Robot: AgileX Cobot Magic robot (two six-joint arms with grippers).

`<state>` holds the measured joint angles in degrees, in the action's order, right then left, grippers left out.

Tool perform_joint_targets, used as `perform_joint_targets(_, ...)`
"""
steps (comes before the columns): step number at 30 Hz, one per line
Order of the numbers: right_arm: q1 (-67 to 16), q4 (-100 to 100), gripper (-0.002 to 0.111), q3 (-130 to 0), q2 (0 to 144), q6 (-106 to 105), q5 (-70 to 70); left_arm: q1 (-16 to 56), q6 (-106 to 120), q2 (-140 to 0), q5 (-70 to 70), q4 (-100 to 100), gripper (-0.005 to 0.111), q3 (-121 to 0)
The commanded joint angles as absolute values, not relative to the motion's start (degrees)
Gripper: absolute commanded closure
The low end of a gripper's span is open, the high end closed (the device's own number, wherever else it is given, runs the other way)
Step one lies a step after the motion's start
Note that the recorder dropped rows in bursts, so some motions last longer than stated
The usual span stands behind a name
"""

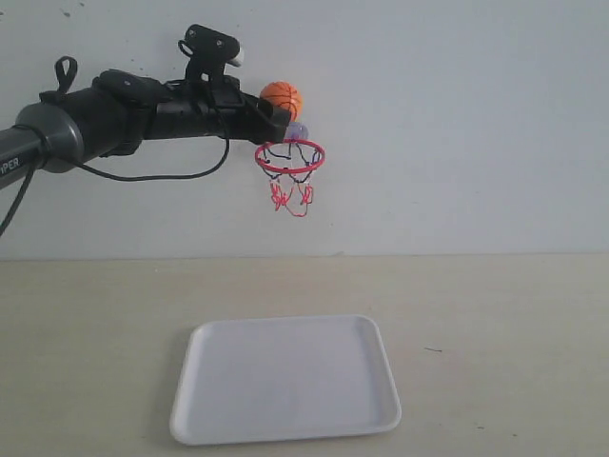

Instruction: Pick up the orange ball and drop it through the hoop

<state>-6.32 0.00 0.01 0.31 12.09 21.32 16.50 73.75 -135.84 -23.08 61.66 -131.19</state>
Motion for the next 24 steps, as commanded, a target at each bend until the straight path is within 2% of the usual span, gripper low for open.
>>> perform_joint_targets(1, -6.36, -0.57, 0.108, 0.0, 0.0, 11.82, 21.06, 15.83, 71.82, -135.75, -22.38, 62.6, 0.035, -131.38)
perform_joint_targets(11, -6.36, -0.57, 0.108, 0.0, 0.0, 11.82, 21.06, 15.42, 71.5, -133.6, -25.96, 61.52, 0.036, -131.38)
perform_joint_targets(14, -6.36, -0.57, 0.108, 0.0, 0.0, 11.82, 21.06, 14.07, 56.37, -131.74, -29.49, 46.15, 0.04, -131.38)
perform_joint_targets(16, -6.36, -0.57, 0.108, 0.0, 0.0, 11.82, 21.06, 11.1, 39.63, -130.78, -39.63, 29.18, 0.063, -131.38)
perform_joint_targets(17, -6.36, -0.57, 0.108, 0.0, 0.0, 11.82, 21.06, 10.15, 38.6, -130.78, -43.05, 28.41, 0.072, -131.38)
perform_joint_targets(18, -6.36, -0.57, 0.108, 0.0, 0.0, 11.82, 21.06, 8.26, 37.97, -130.78, -49.25, 29.33, 0.087, -131.38)
perform_joint_targets(20, -6.36, -0.57, 0.108, 0.0, 0.0, 11.82, 21.06, 5.53, 37.97, -130.78, -58.07, 33.2, 0.103, -131.38)
perform_joint_targets(24, -6.36, -0.57, 0.108, 0.0, 0.0, 11.82, 21.06, 2.99, 36.93, -127.49, -65.79, 39.98, 0.103, -127.79)
